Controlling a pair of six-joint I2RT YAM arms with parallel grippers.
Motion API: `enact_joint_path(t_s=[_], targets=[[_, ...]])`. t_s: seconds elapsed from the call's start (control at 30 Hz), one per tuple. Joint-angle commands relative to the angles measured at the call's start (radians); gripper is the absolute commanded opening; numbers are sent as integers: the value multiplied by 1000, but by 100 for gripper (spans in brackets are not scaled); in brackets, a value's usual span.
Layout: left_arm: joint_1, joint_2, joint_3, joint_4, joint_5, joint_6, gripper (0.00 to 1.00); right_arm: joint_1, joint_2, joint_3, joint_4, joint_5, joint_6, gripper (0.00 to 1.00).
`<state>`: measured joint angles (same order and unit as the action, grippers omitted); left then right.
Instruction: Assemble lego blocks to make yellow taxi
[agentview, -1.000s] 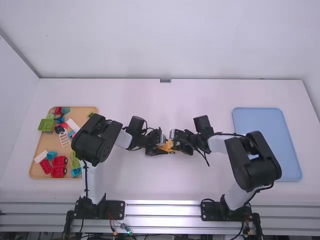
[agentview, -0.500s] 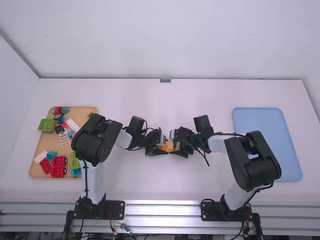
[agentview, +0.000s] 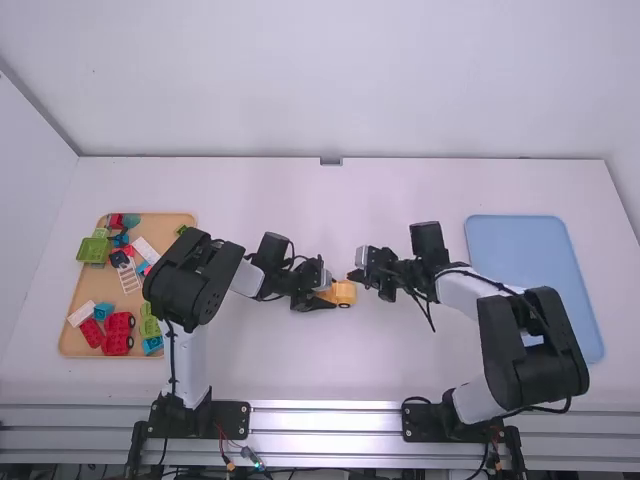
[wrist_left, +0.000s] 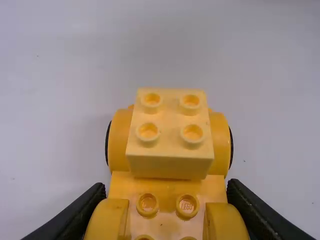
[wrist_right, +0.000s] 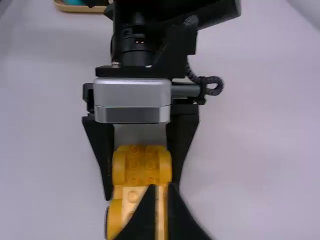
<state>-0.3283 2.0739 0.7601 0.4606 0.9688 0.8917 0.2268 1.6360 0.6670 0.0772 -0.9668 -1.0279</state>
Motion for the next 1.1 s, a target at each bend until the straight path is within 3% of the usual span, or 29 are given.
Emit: enact_joint_path(t_s=[0.0, 0.57, 1.07], targets=[[-1, 34, -25, -18, -43, -7, 26, 30, 54, -5, -6, 1, -16, 0], [-1, 34, -25, -16, -42, -12, 26, 90, 190, 28, -5, 182, 63, 0], [-1, 34, -26, -18, -42, -11, 26, 85, 191, 33, -94, 321, 88, 0]])
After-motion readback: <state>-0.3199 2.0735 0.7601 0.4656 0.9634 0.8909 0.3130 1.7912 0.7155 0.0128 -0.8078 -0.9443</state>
